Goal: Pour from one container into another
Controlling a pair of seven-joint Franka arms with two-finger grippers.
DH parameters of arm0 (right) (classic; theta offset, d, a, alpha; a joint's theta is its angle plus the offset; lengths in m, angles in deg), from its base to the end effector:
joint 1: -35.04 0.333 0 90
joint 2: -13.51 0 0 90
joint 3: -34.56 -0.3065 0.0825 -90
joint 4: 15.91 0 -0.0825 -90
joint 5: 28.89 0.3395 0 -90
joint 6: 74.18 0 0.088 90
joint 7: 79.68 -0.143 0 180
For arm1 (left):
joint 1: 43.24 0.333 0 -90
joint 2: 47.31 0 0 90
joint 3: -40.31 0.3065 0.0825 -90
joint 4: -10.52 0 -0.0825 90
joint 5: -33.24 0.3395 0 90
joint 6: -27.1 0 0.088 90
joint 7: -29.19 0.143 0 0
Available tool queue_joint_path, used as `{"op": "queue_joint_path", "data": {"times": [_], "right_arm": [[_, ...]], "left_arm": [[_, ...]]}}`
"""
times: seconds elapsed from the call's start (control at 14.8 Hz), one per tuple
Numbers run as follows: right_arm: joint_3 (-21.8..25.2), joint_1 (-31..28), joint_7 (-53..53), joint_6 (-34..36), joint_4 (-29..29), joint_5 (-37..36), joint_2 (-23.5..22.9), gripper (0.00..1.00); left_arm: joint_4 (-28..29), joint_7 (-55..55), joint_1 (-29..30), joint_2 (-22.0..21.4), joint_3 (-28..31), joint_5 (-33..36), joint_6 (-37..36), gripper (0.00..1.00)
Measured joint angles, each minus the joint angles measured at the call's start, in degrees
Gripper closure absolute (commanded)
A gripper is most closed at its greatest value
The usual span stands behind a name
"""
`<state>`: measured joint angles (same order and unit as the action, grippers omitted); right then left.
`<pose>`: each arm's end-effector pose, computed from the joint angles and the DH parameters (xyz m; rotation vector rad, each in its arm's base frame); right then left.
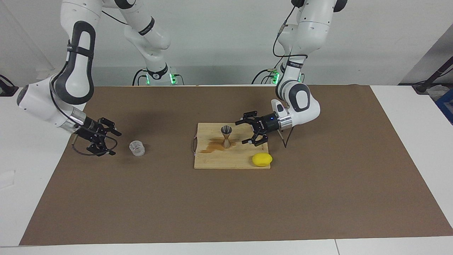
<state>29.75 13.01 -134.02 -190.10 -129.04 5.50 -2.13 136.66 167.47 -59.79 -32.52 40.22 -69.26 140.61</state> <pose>0.5329 -0.1131 0.3126 -1.8742 1.8925 0.5142 0.4896 -0.2442 0.3029 1.4766 -1.2238 1.1713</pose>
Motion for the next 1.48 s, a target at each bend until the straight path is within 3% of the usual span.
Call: {"op": "queue_joint_path", "data": {"times": [0.27,0.61,0.81,1.15,1.35,1.48], "right_arm": [[0.0,-0.5,7.0,-4.4,-1.8,6.8,-5.3,0.01],[-0.3,-0.1,7.6,-4.4,-4.4,11.6,-5.6,0.02],[-0.5,-0.1,7.6,-4.4,-5.4,14.2,-5.1,0.05],[-0.8,0.0,7.6,-4.4,-5.6,18.7,-4.8,0.09],[-0.9,0.9,7.6,-4.4,-5.7,18.8,-4.5,0.16],[-0.9,1.5,7.6,-4.4,-5.8,18.8,-4.4,0.39]], "left_arm": [[-0.3,0.1,9.4,-0.4,0.3,12.4,-6.2,0.0],[-5.2,0.2,21.5,-0.7,0.5,31.5,-15.0,0.0],[-12.1,0.2,28.2,-0.3,0.5,44.4,-20.1,0.0],[-29.7,0.3,33.6,4.4,0.5,62.2,-28.1,0.0],[-38.2,0.8,33.3,5.2,-0.4,73.2,-28.4,0.0],[-41.8,0.8,32.5,3.7,-0.8,77.4,-28.4,0.0]]}}
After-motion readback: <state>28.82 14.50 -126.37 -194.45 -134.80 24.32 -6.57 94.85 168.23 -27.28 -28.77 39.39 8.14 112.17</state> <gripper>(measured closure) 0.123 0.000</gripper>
